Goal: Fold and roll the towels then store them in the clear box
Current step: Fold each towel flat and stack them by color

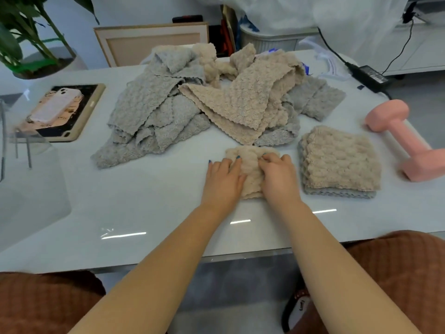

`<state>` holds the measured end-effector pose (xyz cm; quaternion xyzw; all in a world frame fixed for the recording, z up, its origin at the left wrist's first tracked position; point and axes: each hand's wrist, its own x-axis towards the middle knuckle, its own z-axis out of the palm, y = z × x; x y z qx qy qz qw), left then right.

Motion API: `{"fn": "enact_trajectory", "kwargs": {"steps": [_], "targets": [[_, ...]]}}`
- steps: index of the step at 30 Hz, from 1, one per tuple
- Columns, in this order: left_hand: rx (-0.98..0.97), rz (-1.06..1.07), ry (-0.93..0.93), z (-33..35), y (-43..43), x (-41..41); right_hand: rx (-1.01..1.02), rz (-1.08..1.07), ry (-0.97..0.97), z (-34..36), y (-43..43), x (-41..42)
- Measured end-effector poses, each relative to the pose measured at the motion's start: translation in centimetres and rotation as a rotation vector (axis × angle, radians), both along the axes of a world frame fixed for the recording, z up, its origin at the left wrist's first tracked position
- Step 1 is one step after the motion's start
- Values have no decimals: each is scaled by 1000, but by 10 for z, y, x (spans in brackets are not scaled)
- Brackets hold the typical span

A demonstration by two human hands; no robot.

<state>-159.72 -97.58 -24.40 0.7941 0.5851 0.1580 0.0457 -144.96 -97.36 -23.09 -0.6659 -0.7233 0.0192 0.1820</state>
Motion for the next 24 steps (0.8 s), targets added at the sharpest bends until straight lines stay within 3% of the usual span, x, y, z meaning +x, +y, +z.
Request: {"fn": "enact_trajectory", "kwargs": {"steps": [5,8,10,13,15,19,24], "targets": [[60,-21,92,-1,15,25,127,-106,140,-9,1,25],[105,-2,50,-11,14,15,129,-142,179,-17,-2,23],[63,1,-78,-11,13,7,133,-147,183,-17,-2,24],[2,85,-485,-1,19,3,108,-146,202,-15,0,24],[44,170,-602,10,37,3,110,-148,197,-16,0,24],[99,76,-451,43,93,19,91,-156,182,-16,-1,21],[-160,86,-17,57,135,41,102,-154,133,-16,0,22]]}}
